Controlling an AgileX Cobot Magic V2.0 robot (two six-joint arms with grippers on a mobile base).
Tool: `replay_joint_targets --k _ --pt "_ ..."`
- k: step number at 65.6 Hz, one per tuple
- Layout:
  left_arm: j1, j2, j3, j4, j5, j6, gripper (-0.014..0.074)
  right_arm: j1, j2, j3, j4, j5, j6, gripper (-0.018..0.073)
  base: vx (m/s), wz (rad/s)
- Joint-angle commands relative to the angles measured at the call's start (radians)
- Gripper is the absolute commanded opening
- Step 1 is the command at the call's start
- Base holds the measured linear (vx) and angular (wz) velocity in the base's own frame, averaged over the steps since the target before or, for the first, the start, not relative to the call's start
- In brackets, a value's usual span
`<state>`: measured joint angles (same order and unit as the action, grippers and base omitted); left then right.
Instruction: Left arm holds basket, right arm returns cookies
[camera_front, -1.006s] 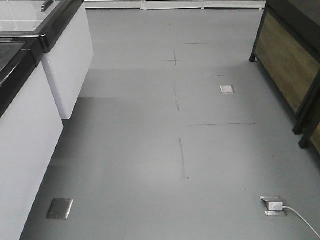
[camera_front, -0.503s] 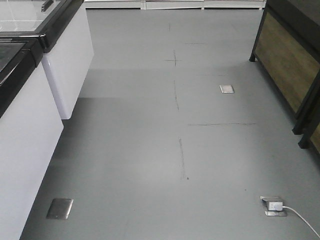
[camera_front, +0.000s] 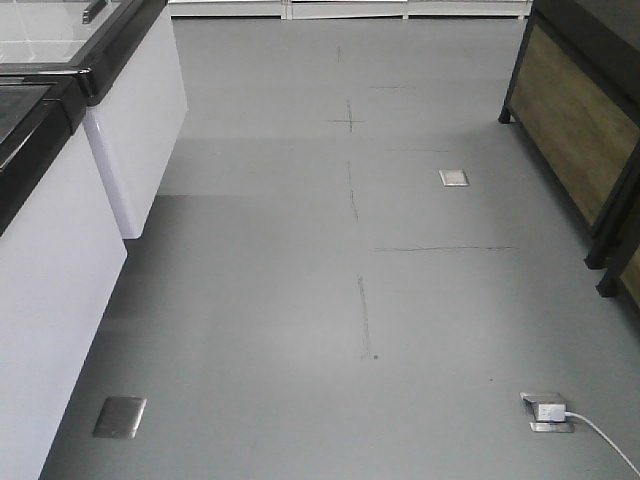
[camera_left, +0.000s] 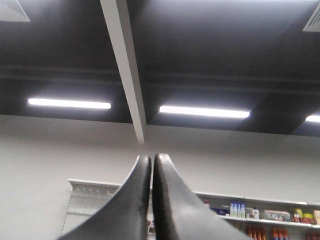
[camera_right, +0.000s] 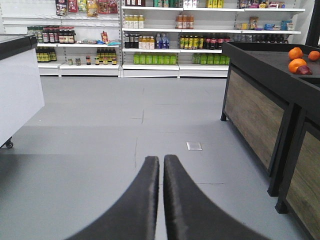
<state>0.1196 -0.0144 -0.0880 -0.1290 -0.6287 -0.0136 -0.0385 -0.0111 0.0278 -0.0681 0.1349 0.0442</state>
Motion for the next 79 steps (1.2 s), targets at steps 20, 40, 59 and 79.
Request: replay_joint_targets --k 20,40,59,79 --pt "0.001 0.149 -0.577 0.007 0.58 0.027 -0.0003 0.003 -0.013 0.018 -0.005 -0.073 -0.009 -0.0006 0.0 0.0" --pt "0.001 0.439 -0.87 0.054 0.738 0.028 0.0004 0.003 -0.013 0.018 -0.005 -0.073 -0.009 -0.0006 0.0 0.0" --pt "0.001 0.657 -0.984 0.05 0.805 0.027 0.0019 0.003 -0.013 0.018 -0.005 -0.073 -0.009 -0.0006 0.0 0.0" --pt "0.001 0.762 -0.986 0.021 1.017 0.023 0.0074 0.003 -0.013 0.018 -0.005 -0.073 -0.009 -0.0006 0.0 0.0"
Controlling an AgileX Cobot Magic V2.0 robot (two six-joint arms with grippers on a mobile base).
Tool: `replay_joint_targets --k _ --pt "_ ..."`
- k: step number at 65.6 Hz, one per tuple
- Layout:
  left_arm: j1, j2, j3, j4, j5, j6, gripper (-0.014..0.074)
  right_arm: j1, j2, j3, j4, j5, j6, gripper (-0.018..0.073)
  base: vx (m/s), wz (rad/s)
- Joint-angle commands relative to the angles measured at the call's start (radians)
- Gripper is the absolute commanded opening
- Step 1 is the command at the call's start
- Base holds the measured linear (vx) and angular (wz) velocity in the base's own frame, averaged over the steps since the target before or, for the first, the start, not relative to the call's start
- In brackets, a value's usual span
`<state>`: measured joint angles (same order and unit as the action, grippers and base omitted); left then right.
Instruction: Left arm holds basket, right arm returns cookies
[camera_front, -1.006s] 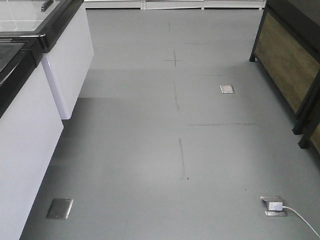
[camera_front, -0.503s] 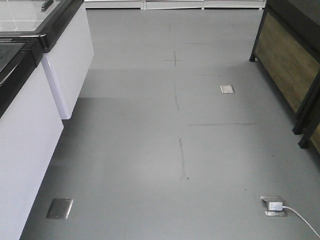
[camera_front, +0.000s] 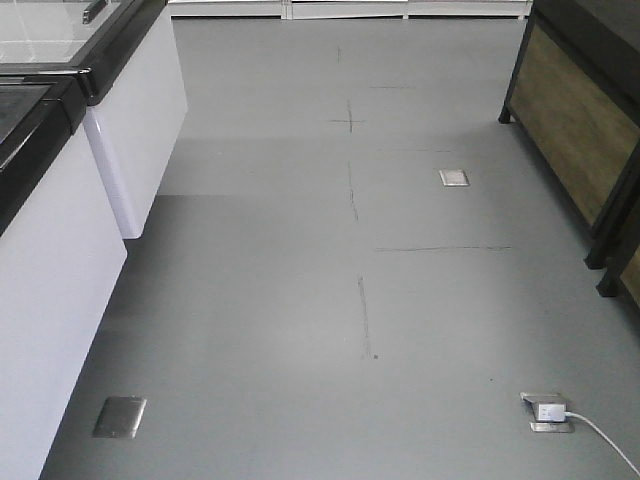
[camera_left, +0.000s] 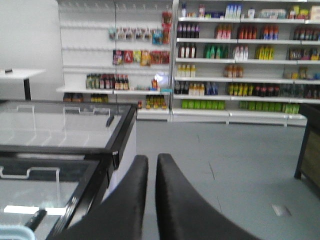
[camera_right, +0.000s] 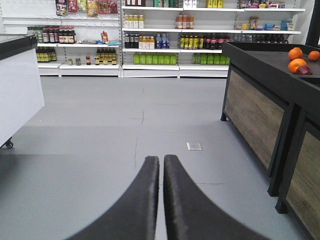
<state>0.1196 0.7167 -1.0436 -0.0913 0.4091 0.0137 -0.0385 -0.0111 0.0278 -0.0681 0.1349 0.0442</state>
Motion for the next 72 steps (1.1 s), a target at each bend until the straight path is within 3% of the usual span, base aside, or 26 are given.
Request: replay_joint_targets --k 1,11,30,37,72 --pt "0.001 0.035 -0.03 -0.016 -0.019 -0.004 0.0079 0.003 -0.013 0.018 -0.005 -0.073 -0.009 -0.0006 0.0 0.0" --pt "0.001 0.077 -0.03 -0.014 -0.037 -0.001 0.0157 0.003 -0.013 0.018 -0.005 -0.073 -0.009 -0.0006 0.0 0.0" --pt "0.001 0.131 -0.03 -0.013 -0.084 -0.002 0.0438 0.003 -0.013 0.018 -0.005 -0.073 -0.009 -0.0006 0.0 0.0" --pt "0.001 0.134 -0.03 -0.013 -0.084 -0.002 0.0498 0.003 -0.013 0.018 -0.005 -0.073 -0.009 -0.0006 0.0 0.0" --pt "0.019 0.14 -0.03 -0.013 -0.129 -0.032 0.0502 0.003 -0.013 0.018 -0.005 -0.073 -0.009 -0.0006 0.0 0.0"
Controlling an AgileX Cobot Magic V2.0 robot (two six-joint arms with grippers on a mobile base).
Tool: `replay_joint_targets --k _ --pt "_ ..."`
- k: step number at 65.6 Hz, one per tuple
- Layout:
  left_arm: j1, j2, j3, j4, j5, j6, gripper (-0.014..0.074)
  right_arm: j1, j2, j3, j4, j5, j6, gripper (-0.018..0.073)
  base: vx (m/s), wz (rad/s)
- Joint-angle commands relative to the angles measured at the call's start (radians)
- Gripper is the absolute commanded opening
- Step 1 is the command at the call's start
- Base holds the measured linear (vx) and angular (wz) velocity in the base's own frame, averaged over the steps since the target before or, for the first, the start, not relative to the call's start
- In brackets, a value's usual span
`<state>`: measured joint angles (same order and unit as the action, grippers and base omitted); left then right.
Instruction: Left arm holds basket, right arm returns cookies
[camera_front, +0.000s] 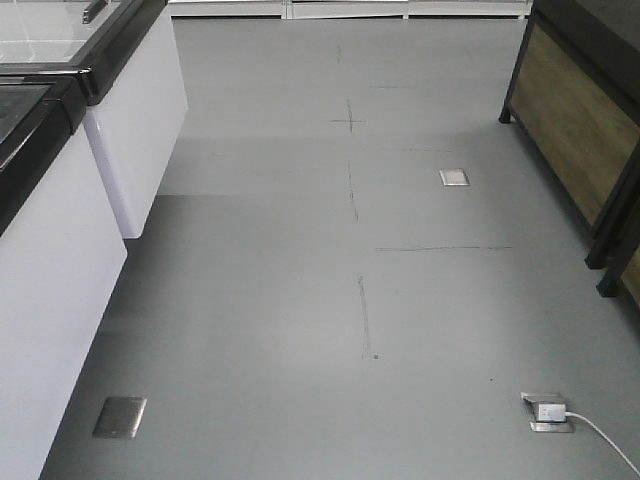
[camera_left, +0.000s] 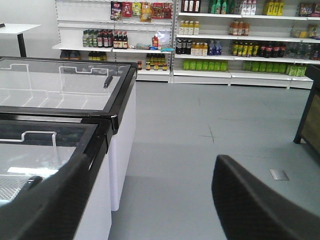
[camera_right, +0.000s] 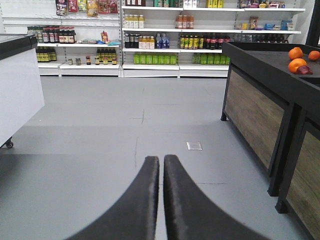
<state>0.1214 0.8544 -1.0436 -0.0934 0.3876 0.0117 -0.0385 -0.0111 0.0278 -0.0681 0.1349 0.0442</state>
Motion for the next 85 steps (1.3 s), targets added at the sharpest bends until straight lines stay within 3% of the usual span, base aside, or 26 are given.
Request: replay_joint_targets --k 1,12,38,53,70,85 --pt "0.025 0.004 -0.03 -0.01 -0.111 -0.04 0.0502 0.003 -0.013 0.018 -0.005 -0.073 -0.009 -0.0006 0.0 0.0" --pt "0.161 0.007 -0.03 -0.011 -0.119 -0.141 0.0502 0.003 -0.013 0.018 -0.005 -0.073 -0.009 -0.0006 0.0 0.0" --pt "0.467 -0.023 -0.03 -0.011 -0.052 -0.167 0.0502 0.003 -0.013 0.018 -0.005 -0.073 -0.009 -0.0006 0.0 0.0" --pt "0.572 -0.069 -0.03 -0.011 -0.029 -0.234 0.0502 0.003 -0.013 0.018 -0.005 -0.073 -0.009 -0.0006 0.0 0.0" --pt "0.597 -0.069 -0.029 -0.011 -0.022 -0.476 0.0502 0.003 -0.013 0.018 -0.005 -0.073 -0.009 -0.0006 0.0 0.0" --pt "0.597 -0.015 -0.011 -0.012 -0.041 -0.803 0.0502 0.003 -0.013 0.018 -0.005 -0.073 -0.009 -0.0006 0.0 0.0"
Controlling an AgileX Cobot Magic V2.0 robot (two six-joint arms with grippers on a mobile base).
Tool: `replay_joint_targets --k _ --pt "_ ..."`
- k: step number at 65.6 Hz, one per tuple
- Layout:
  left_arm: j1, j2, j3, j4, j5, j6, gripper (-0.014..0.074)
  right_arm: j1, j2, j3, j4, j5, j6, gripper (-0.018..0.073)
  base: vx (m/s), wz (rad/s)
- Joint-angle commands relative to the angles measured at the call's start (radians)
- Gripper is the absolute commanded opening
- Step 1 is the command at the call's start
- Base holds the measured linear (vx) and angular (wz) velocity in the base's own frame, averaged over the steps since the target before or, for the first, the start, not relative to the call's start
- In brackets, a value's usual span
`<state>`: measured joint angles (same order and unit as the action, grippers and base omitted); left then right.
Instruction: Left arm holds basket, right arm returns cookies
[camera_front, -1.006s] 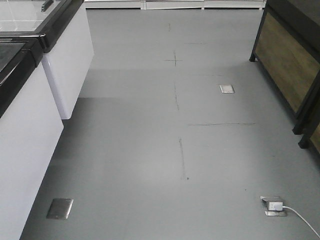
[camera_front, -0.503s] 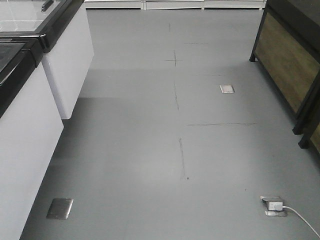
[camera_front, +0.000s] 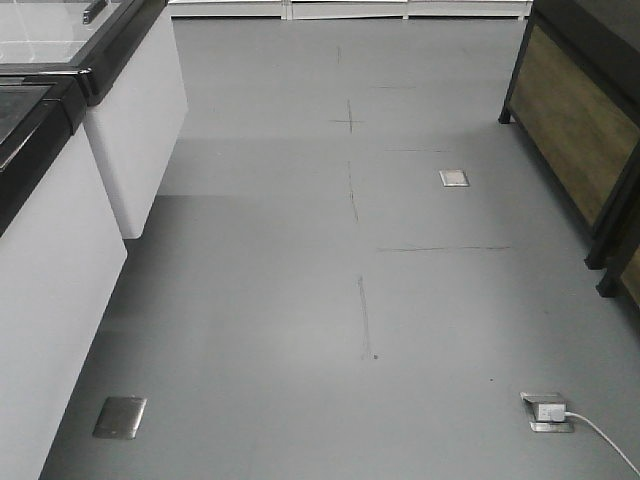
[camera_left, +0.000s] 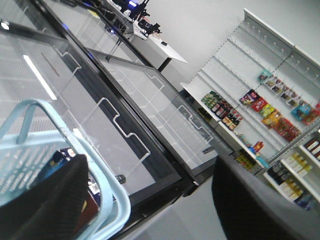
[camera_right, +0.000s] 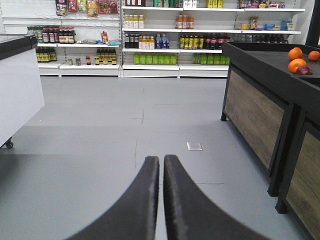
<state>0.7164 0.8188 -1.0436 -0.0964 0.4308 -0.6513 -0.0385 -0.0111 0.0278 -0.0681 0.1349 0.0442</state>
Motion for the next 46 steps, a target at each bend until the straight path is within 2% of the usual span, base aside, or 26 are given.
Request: replay_joint_targets --k 1,6,17,26,32,46 --pt "0.002 0.024 -0.008 -0.009 -0.086 -0.16 0.0502 0.003 -0.013 0.018 -0.005 -0.073 -0.009 -0.0006 0.0 0.0" --pt "0.002 0.043 0.016 -0.009 -0.122 -0.269 0.0502 0.003 -0.013 0.018 -0.005 -0.073 -0.009 -0.0006 0.0 0.0" --pt "0.002 0.065 0.103 -0.009 -0.242 -0.442 0.0502 0.003 -0.013 0.018 -0.005 -0.073 -0.009 -0.0006 0.0 0.0" --pt "0.004 0.098 0.174 -0.009 -0.353 -0.539 0.0502 0.003 -0.013 0.018 -0.005 -0.073 -0.009 -0.0006 0.0 0.0" --pt "0.004 0.13 0.207 -0.009 -0.425 -0.569 0.0502 0.003 -0.013 0.018 -0.005 -0.073 -0.009 -0.0006 0.0 0.0" --pt "0.004 0.219 0.216 0.0 -0.636 -0.528 0.0502 0.003 -0.013 0.018 -0.005 -0.073 -0.009 -0.0006 0.0 0.0"
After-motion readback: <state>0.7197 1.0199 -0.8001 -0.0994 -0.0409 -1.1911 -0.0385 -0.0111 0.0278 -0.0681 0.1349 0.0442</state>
